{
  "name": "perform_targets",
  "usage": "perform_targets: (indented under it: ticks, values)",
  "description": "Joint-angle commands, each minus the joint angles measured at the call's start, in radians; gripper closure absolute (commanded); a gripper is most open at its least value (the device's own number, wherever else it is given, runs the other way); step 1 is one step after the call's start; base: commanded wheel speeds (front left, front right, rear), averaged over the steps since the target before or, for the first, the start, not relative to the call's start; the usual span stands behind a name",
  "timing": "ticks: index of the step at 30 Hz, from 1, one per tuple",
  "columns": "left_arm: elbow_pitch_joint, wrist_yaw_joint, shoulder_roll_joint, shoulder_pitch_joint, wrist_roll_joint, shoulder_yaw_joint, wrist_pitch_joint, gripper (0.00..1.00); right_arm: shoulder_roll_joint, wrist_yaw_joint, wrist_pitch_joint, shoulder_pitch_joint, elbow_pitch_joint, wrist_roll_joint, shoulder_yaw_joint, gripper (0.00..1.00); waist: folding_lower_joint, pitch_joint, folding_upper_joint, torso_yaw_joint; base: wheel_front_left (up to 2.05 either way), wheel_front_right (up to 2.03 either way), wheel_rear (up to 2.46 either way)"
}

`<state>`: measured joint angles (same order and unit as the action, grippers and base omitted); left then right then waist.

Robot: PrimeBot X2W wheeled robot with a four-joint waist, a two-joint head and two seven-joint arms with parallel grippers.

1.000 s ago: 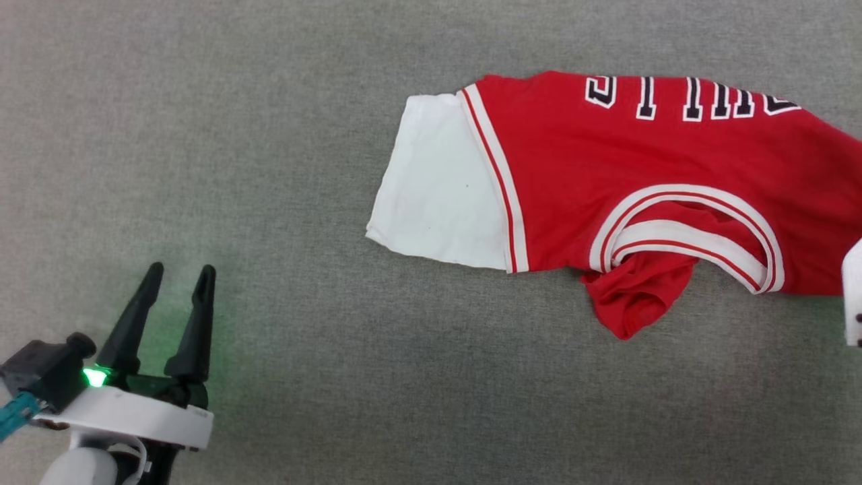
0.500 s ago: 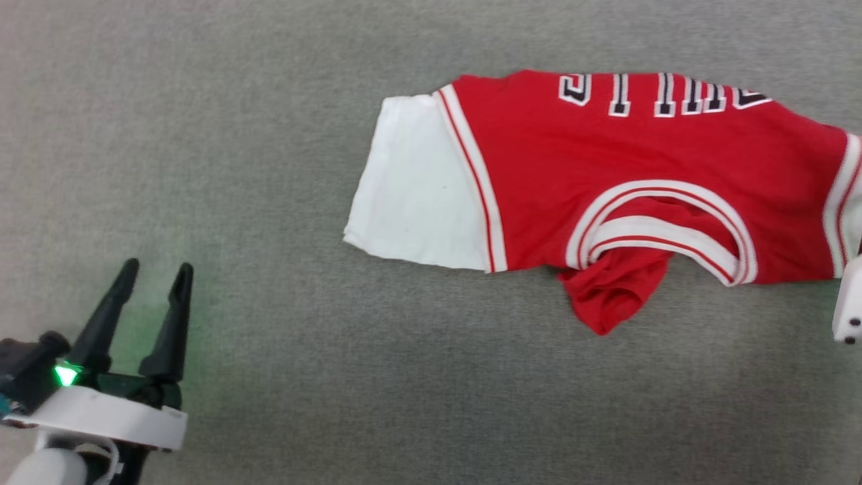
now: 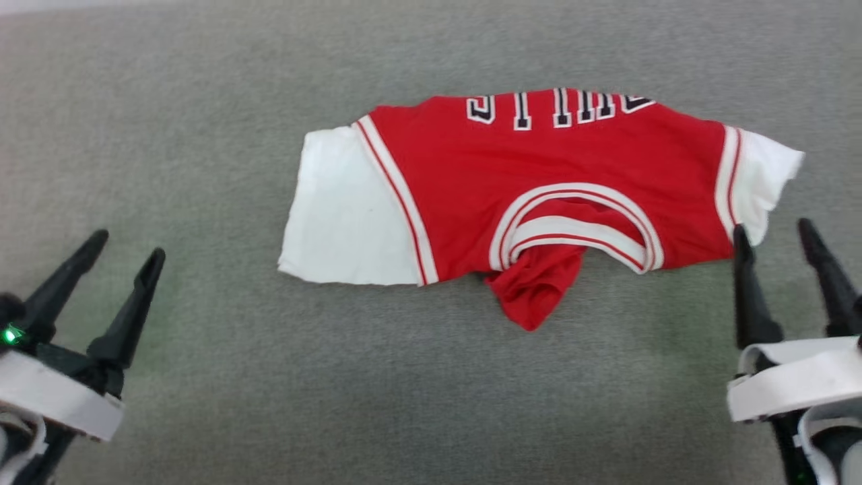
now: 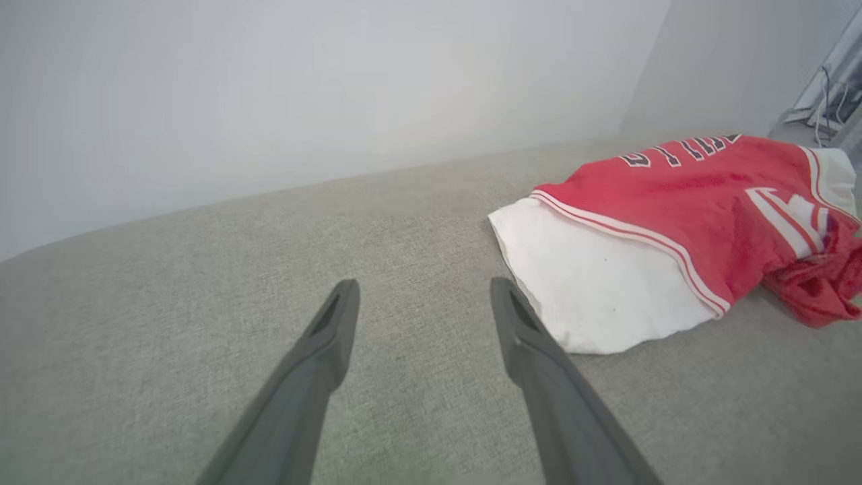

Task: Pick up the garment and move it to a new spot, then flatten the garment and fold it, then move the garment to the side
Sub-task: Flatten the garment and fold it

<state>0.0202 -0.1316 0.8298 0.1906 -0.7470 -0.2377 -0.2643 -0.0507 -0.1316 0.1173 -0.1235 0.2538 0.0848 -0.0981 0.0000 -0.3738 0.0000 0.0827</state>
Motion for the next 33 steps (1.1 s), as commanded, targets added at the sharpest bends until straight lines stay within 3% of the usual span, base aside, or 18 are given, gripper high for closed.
perform_targets:
  ticks: [1,4,9,13,16,25,26,27,28,33]
  values:
    - [0.018,0.002,0.037,0.025,-0.049,-0.046,0.021,0.00,0.001,0.002,-0.027,0.014,-0.006,0.025,0.019,0.00,0.0000,0.026,0.0000,0.040,0.00,0.00,0.00]
    - [0.028,0.002,0.139,0.120,-0.189,-0.192,0.177,0.00,0.000,0.002,-0.076,0.023,-0.026,0.056,0.062,0.00,0.0000,0.032,0.0000,0.067,0.00,0.00,0.00]
    - [0.061,0.002,0.202,0.309,-0.447,-0.345,0.469,0.00,0.001,0.002,-0.112,0.033,-0.040,0.079,0.102,0.00,0.0000,0.019,0.0000,0.102,0.00,0.00,0.00]
    - [0.121,0.002,0.169,0.432,-0.589,-0.411,0.650,0.00,0.001,0.002,-0.119,0.027,-0.033,0.077,0.108,0.00,0.0000,-0.002,0.0000,0.123,0.00,0.00,0.00]
    - [0.146,0.002,0.156,0.498,-0.631,-0.458,0.753,0.00,0.001,0.002,-0.126,0.018,-0.026,0.082,0.109,0.00,0.0000,-0.022,0.0000,0.139,0.00,0.00,0.00]
    - [0.186,0.002,0.116,0.558,-0.694,-0.553,0.830,0.00,0.001,0.002,-0.136,0.012,-0.018,0.085,0.127,0.00,0.0000,-0.057,0.0000,0.165,0.00,0.00,0.00]
    - [0.178,0.002,0.113,0.560,-0.706,-0.556,0.829,0.26,0.001,0.002,-0.138,0.012,-0.019,0.083,0.123,0.00,0.0000,-0.059,0.0000,0.163,0.00,0.00,0.00]
    - [0.177,0.002,0.111,0.561,-0.719,-0.556,0.823,0.83,0.001,0.002,-0.137,0.010,-0.020,0.081,0.120,0.00,0.0000,-0.059,0.0000,0.160,0.00,0.00,0.00]
    - [0.176,0.002,0.112,0.563,-0.727,-0.556,0.817,1.00,0.001,0.002,-0.137,0.007,-0.021,0.080,0.119,0.00,0.0000,-0.059,0.0000,0.156,0.00,0.00,0.00]
    - [0.204,0.002,0.146,0.599,-0.713,-0.551,0.766,1.00,0.001,0.002,-0.125,-0.008,-0.025,0.071,0.111,0.00,0.0000,-0.049,0.0000,0.132,0.00,0.00,0.00]
